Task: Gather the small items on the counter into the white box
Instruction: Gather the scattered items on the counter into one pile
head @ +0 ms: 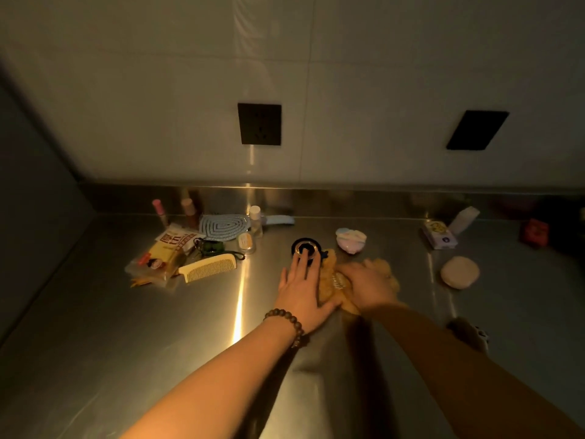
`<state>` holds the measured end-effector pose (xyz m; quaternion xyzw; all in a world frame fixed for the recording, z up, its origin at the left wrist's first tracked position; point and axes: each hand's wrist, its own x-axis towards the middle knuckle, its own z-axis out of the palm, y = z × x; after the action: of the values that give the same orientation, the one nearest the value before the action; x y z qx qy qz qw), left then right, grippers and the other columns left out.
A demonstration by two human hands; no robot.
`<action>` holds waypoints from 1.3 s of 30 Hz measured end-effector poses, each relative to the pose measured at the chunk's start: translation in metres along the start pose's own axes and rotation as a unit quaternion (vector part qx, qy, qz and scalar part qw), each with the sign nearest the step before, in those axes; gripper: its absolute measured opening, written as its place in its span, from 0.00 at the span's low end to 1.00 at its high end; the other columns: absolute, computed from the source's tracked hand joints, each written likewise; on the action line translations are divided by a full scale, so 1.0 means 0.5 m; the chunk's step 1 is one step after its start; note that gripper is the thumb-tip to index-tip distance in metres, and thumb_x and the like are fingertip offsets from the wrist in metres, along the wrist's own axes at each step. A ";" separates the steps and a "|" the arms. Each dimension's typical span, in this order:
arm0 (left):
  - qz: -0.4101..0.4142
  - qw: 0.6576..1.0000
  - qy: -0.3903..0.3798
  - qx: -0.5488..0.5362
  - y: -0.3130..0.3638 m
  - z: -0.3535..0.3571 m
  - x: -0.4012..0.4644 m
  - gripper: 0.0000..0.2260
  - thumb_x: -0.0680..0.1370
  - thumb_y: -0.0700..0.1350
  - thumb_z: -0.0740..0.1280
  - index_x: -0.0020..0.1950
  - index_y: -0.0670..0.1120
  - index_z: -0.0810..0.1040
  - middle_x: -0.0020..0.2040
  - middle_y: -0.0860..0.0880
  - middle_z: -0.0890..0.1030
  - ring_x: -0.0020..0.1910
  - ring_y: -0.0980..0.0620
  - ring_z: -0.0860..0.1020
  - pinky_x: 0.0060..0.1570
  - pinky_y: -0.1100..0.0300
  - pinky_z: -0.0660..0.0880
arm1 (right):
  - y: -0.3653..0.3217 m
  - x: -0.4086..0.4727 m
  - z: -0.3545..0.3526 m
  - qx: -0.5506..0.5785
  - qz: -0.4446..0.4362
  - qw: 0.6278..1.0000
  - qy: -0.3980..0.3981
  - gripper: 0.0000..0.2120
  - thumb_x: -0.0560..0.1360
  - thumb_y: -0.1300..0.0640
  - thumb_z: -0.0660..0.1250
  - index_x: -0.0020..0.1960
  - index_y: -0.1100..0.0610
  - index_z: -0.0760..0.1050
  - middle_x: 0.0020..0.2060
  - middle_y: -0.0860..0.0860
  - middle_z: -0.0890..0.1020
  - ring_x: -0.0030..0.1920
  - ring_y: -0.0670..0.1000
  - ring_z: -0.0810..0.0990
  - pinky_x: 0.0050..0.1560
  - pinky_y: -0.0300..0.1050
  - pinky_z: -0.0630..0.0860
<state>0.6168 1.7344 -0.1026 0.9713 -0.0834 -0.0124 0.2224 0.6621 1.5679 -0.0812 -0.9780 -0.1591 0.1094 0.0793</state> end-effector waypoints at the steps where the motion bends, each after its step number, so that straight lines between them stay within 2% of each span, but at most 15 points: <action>1: -0.011 1.000 0.011 -0.003 -0.007 -0.005 -0.002 0.43 0.71 0.69 0.58 0.77 0.53 0.40 0.78 0.49 0.41 0.75 0.50 0.39 0.72 0.51 0.41 | -0.021 -0.003 0.001 0.008 -0.003 1.000 -0.004 0.21 0.75 0.52 0.64 0.68 0.50 0.69 0.64 0.50 0.75 0.63 0.54 0.70 0.62 0.49 0.67; 4: -0.053 0.997 0.049 0.000 -0.035 -0.022 -0.019 0.39 0.73 0.67 0.55 0.77 0.53 0.42 0.78 0.48 0.42 0.75 0.50 0.39 0.72 0.53 0.40 | -0.101 -0.010 0.024 0.074 0.009 0.996 0.042 0.15 0.73 0.57 0.65 0.60 0.54 0.74 0.56 0.53 0.80 0.57 0.55 0.77 0.56 0.47 0.71; 6: -0.088 0.994 0.068 -0.006 -0.058 -0.032 -0.037 0.35 0.76 0.65 0.53 0.77 0.53 0.42 0.78 0.47 0.42 0.75 0.49 0.39 0.72 0.53 0.39 | -0.164 -0.012 0.042 0.197 0.050 0.976 0.071 0.11 0.75 0.59 0.63 0.57 0.55 0.76 0.51 0.51 0.81 0.49 0.51 0.79 0.48 0.43 0.73; 8: -0.128 0.988 0.080 -0.022 -0.082 -0.043 -0.054 0.33 0.77 0.65 0.50 0.77 0.53 0.42 0.77 0.46 0.41 0.75 0.48 0.39 0.72 0.52 0.40 | -0.210 -0.004 0.054 0.339 0.060 0.938 0.038 0.09 0.77 0.61 0.62 0.54 0.56 0.79 0.45 0.48 0.80 0.42 0.47 0.77 0.45 0.40 0.71; 10: -0.158 0.984 0.080 -0.020 -0.105 -0.053 -0.065 0.33 0.77 0.65 0.49 0.77 0.53 0.43 0.77 0.45 0.40 0.75 0.47 0.39 0.73 0.50 0.43 | -0.228 0.008 0.057 0.498 0.076 0.863 -0.033 0.11 0.78 0.65 0.59 0.49 0.54 0.79 0.42 0.50 0.81 0.39 0.49 0.78 0.45 0.45 0.75; 12: -0.172 0.983 0.070 -0.002 -0.123 -0.060 -0.070 0.34 0.76 0.65 0.52 0.77 0.53 0.43 0.77 0.45 0.39 0.75 0.45 0.39 0.73 0.48 0.44 | -0.221 0.024 0.054 0.557 0.115 0.821 -0.050 0.10 0.79 0.66 0.59 0.49 0.55 0.77 0.42 0.53 0.81 0.38 0.51 0.79 0.44 0.49 0.79; 15: -0.172 0.984 0.037 0.036 -0.132 -0.055 -0.072 0.39 0.74 0.64 0.59 0.77 0.54 0.41 0.76 0.44 0.34 0.75 0.43 0.38 0.72 0.48 0.42 | -0.180 0.065 0.041 0.380 0.106 0.916 0.074 0.11 0.77 0.62 0.63 0.59 0.57 0.77 0.50 0.51 0.79 0.48 0.52 0.79 0.51 0.46 0.76; 17: -0.165 0.984 0.029 0.057 -0.134 -0.045 -0.076 0.41 0.73 0.59 0.64 0.76 0.55 0.40 0.75 0.45 0.32 0.75 0.41 0.40 0.72 0.48 0.43 | -0.155 0.097 0.023 0.271 0.066 0.952 0.129 0.16 0.76 0.60 0.66 0.63 0.54 0.75 0.59 0.54 0.75 0.58 0.54 0.76 0.59 0.46 0.72; 19: -0.156 0.985 0.029 0.072 -0.139 -0.039 -0.083 0.38 0.73 0.56 0.65 0.76 0.56 0.46 0.76 0.45 0.34 0.75 0.41 0.46 0.72 0.48 0.44 | -0.138 0.131 0.014 0.194 0.044 0.975 0.104 0.24 0.75 0.55 0.68 0.70 0.52 0.68 0.69 0.57 0.67 0.68 0.59 0.68 0.67 0.51 0.68; 21: -0.144 0.985 0.028 0.086 -0.149 -0.038 -0.095 0.32 0.73 0.55 0.65 0.74 0.57 0.55 0.76 0.47 0.36 0.74 0.42 0.52 0.72 0.45 0.46 | -0.129 0.160 0.014 0.123 0.046 0.991 0.027 0.33 0.75 0.49 0.68 0.76 0.46 0.57 0.76 0.57 0.54 0.75 0.61 0.57 0.72 0.55 0.61; 23: -0.139 0.986 0.025 0.090 -0.160 -0.043 -0.110 0.28 0.73 0.54 0.65 0.71 0.59 0.59 0.77 0.50 0.39 0.73 0.44 0.56 0.71 0.41 0.53 | -0.128 0.181 0.025 0.087 0.037 0.995 -0.023 0.36 0.75 0.45 0.67 0.77 0.43 0.51 0.78 0.56 0.47 0.76 0.62 0.51 0.73 0.56 0.58; 26: -0.143 0.987 0.023 0.074 -0.184 -0.061 -0.132 0.25 0.74 0.52 0.64 0.70 0.58 0.63 0.77 0.54 0.42 0.70 0.45 0.60 0.64 0.44 0.63 | -0.138 0.195 0.048 0.082 0.023 0.996 -0.015 0.33 0.76 0.45 0.66 0.76 0.47 0.57 0.77 0.56 0.52 0.75 0.61 0.55 0.72 0.55 0.62; 30: -0.145 0.986 0.062 0.051 -0.219 -0.094 -0.169 0.20 0.74 0.53 0.61 0.67 0.58 0.66 0.77 0.55 0.45 0.67 0.47 0.62 0.63 0.49 0.63 | -0.159 0.190 0.063 0.084 0.017 0.995 0.060 0.26 0.75 0.46 0.66 0.72 0.50 0.66 0.70 0.55 0.68 0.67 0.58 0.66 0.65 0.52 0.68; 35: -0.146 0.976 0.151 0.050 -0.293 -0.170 -0.197 0.22 0.73 0.54 0.63 0.67 0.59 0.66 0.77 0.56 0.45 0.70 0.49 0.58 0.65 0.49 0.61 | -0.261 0.169 0.068 0.177 -0.072 0.975 0.109 0.27 0.73 0.48 0.69 0.70 0.48 0.68 0.66 0.50 0.71 0.64 0.53 0.68 0.61 0.48 0.70; 39: -0.163 0.968 0.192 0.016 -0.392 -0.255 -0.198 0.23 0.72 0.50 0.67 0.67 0.57 0.69 0.77 0.51 0.51 0.71 0.45 0.58 0.67 0.48 0.58 | -0.384 0.169 0.062 0.242 -0.131 0.954 0.116 0.28 0.70 0.50 0.72 0.68 0.47 0.68 0.67 0.47 0.72 0.67 0.51 0.67 0.66 0.49 0.69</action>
<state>0.5577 1.9796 -0.0740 0.9593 0.1201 0.1399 0.2137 0.6764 1.7791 -0.0903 -0.9060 -0.2442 0.0194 0.3453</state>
